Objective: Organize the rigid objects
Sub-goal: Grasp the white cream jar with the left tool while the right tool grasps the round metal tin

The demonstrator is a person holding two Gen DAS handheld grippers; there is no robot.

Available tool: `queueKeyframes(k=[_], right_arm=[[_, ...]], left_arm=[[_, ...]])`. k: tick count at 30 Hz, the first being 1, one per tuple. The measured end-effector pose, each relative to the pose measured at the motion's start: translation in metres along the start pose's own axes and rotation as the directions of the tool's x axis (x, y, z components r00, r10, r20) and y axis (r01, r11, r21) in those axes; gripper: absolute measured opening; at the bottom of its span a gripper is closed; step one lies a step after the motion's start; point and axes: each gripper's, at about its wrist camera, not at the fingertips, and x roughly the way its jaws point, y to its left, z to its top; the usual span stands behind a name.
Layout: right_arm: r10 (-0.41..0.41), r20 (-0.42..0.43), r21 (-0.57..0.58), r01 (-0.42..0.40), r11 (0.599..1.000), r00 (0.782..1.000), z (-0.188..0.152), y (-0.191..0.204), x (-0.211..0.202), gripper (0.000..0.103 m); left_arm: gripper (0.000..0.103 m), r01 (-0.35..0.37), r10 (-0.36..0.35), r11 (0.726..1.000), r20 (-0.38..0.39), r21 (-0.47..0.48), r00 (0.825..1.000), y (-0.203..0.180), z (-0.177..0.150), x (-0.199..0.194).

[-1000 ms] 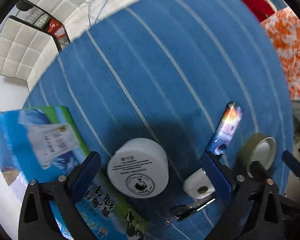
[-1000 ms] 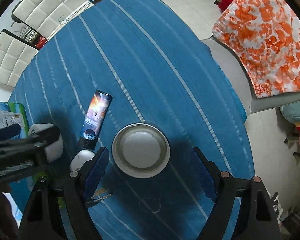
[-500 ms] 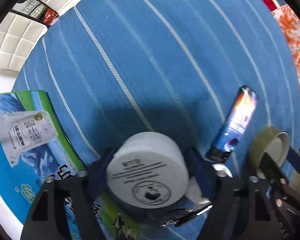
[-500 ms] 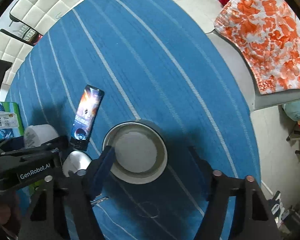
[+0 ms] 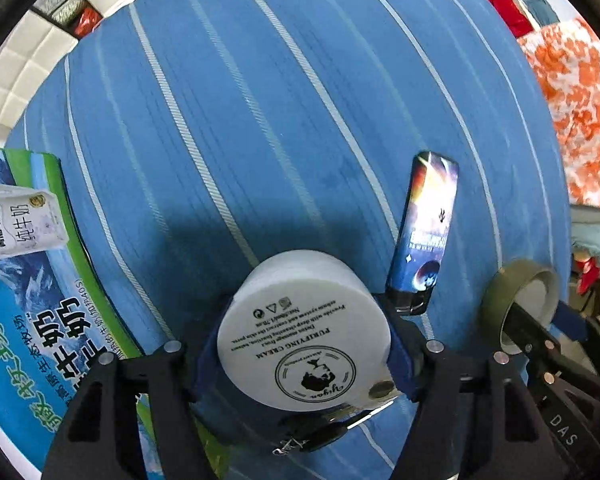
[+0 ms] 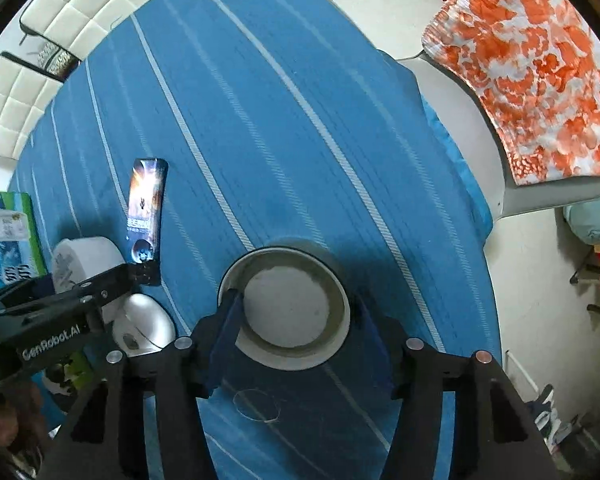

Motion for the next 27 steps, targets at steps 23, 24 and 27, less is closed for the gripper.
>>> queueKeyframes(k=[23, 24, 27], right_arm=[[-0.016, 0.114, -0.083, 0.025, 0.996, 0.993, -0.025, 0.023, -0.058, 0.058], [-0.012, 0.129, -0.092, 0.024, 0.995, 0.992, -0.028, 0.025, -0.066, 0.058], [0.002, 0.165, -0.116, 0.017, 0.993, 0.986, -0.038, 0.031, -0.091, 0.058]], left_arm=[[0.065, 0.023, -0.029, 0.999, 0.257, 0.027, 0.966, -0.001, -0.047, -0.091], [0.065, 0.031, -0.037, 0.999, 0.274, 0.027, 0.961, 0.001, -0.050, -0.101], [0.065, 0.041, -0.046, 0.999, 0.330, 0.024, 0.943, 0.014, -0.061, -0.132]])
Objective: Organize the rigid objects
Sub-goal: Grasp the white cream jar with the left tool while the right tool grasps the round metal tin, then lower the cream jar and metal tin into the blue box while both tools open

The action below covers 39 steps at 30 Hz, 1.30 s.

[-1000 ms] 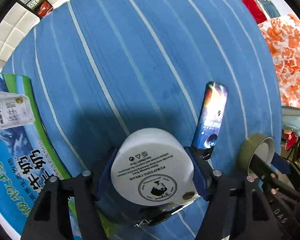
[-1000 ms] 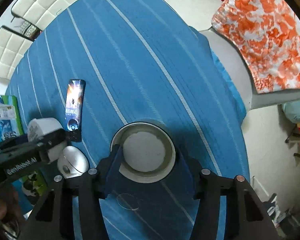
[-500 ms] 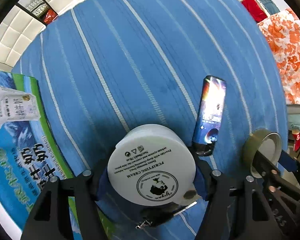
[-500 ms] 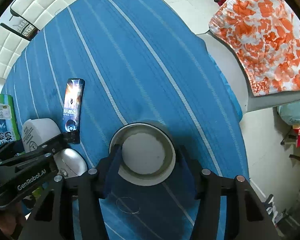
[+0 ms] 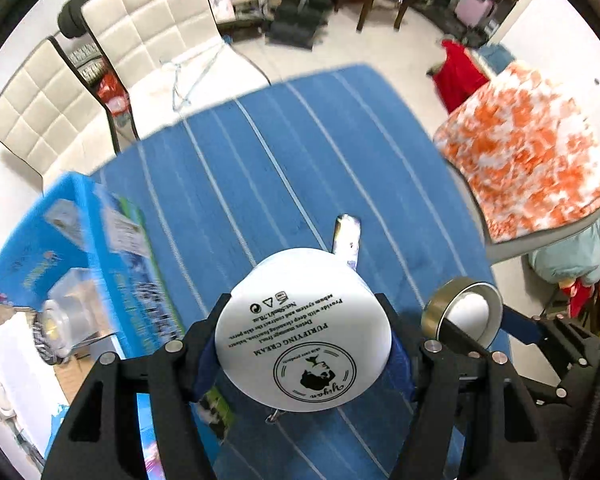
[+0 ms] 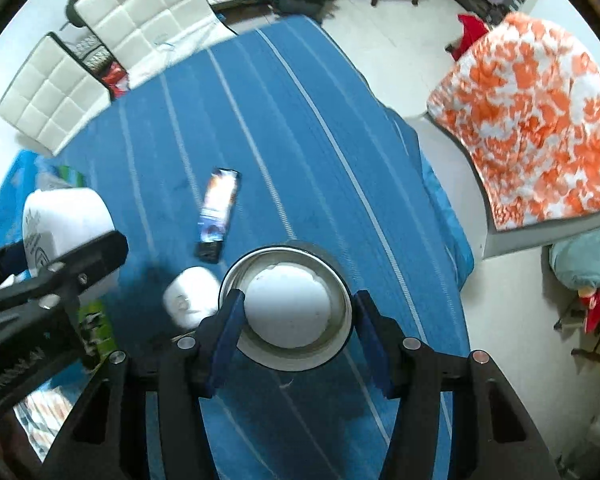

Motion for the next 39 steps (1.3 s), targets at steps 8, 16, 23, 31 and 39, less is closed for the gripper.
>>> queueKeyframes(k=[8, 16, 23, 31, 39], right_arm=[[0.044, 0.097, -0.084, -0.036, 0.996, 0.994, -0.020, 0.039, -0.069, 0.058], [0.106, 0.169, -0.236, -0.064, 0.970, 0.980, -0.048, 0.117, -0.121, 0.057], [0.168, 0.175, -0.352, -0.098, 0.931, 0.970, -0.074, 0.192, -0.141, 0.057], [0.225, 0.166, -0.446, -0.131, 0.885, 0.960, -0.099, 0.273, -0.149, 0.057], [0.269, 0.125, -0.480, -0.180, 0.859, 0.955, -0.118, 0.319, -0.138, 0.057]], left_arm=[[0.065, 0.009, -0.002, 0.998, 0.101, -0.062, 0.995, 0.060, -0.017, -0.062], [0.065, -0.003, 0.031, 0.985, 0.156, -0.173, 0.987, 0.117, -0.059, -0.108], [0.065, -0.041, 0.100, 0.961, 0.207, -0.273, 0.973, 0.178, -0.097, -0.145], [0.065, -0.053, 0.137, 0.925, 0.201, -0.377, 0.970, 0.241, -0.138, -0.157], [0.065, -0.080, 0.163, 0.908, 0.171, -0.411, 0.972, 0.273, -0.160, -0.156]])
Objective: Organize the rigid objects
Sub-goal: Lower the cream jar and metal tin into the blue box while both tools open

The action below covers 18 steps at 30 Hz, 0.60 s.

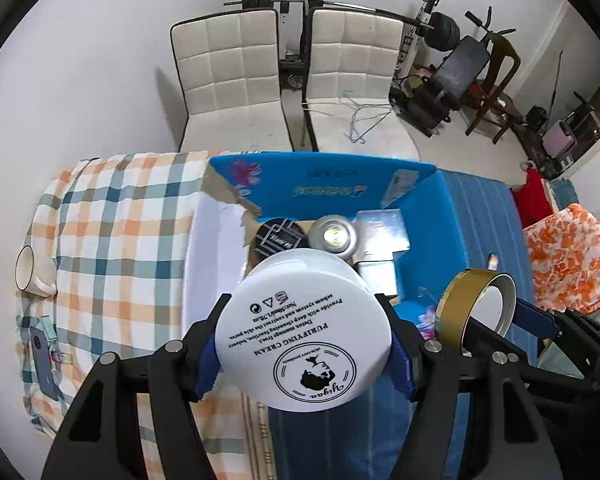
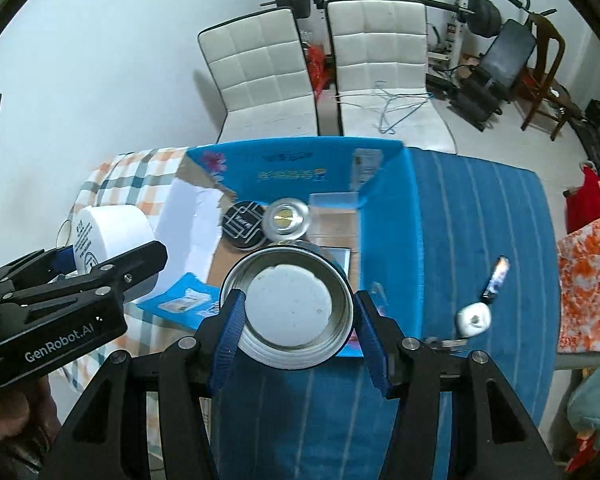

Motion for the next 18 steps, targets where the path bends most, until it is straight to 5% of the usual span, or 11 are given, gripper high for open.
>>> queueKeyframes(k=[5, 18], right_arm=[[0.021, -0.020, 0.013, -0.021, 1.000, 1.000, 0.001, 0.010, 0.024, 0.057], [0.021, -0.160, 0.062, -0.011, 0.998, 0.987, 0.009, 0.010, 0.164, 0.057]], left_arm=[[0.065, 0.014, -0.014, 1.000, -0.069, -0.009, 0.998, 0.019, 0.000, 0.029], [0.065, 0.020, -0.034, 0.998, -0.265, -0.053, 0.964, 0.055, 0.002, 0.140]])
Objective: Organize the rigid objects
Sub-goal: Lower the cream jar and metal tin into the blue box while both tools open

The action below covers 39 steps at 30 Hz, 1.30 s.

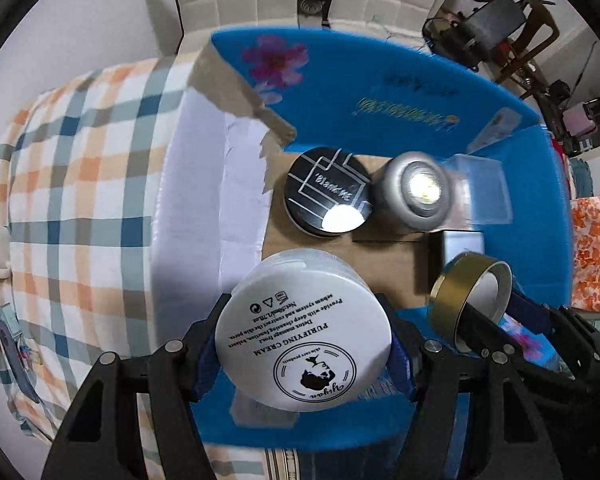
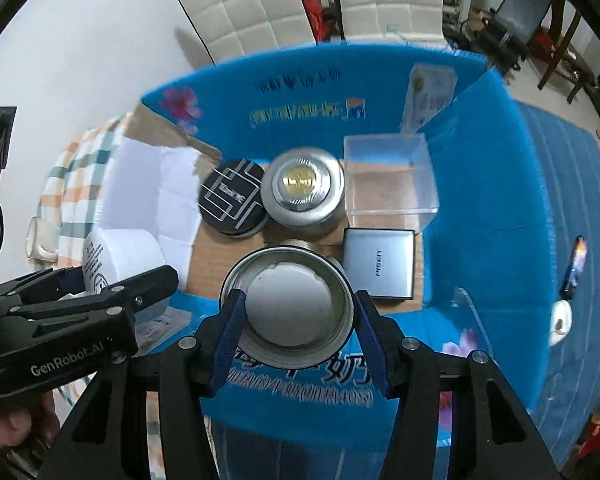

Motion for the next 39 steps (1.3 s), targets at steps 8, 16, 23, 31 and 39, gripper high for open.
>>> queueKeyframes(k=[8, 16, 23, 31, 39], right_arm=[[0.006, -0.070, -0.016, -0.008, 1.000, 0.997, -0.001, 0.003, 0.043, 0.057], [0.000, -0.110, -0.019, -0.002, 1.000, 0.994, 0.001, 0.008, 0.070, 0.057], [-0.023, -0.125, -0.022, 0.020, 1.000, 0.992, 0.006, 0.011, 0.085, 0.058], [-0.059, -0.155, -0.019, 0.057, 0.998, 0.986, 0.014, 0.013, 0.100, 0.058], [-0.071, -0.185, -0.015, 0.070, 0.997, 0.980, 0.023, 0.010, 0.103, 0.060]], left_arm=[[0.065, 0.040, -0.039, 0.999, -0.054, 0.011, 0.998, -0.009, 0.009, 0.024], [0.065, 0.037, -0.034, 0.999, -0.103, 0.033, 0.994, -0.023, 0.010, 0.044], [0.066, 0.037, -0.036, 0.999, -0.123, 0.006, 0.992, -0.013, 0.013, 0.051], [0.066, 0.060, -0.066, 0.997, -0.167, -0.038, 0.984, 0.004, 0.030, 0.073], [0.066, 0.072, -0.082, 0.996, -0.205, -0.057, 0.975, 0.013, 0.035, 0.075]])
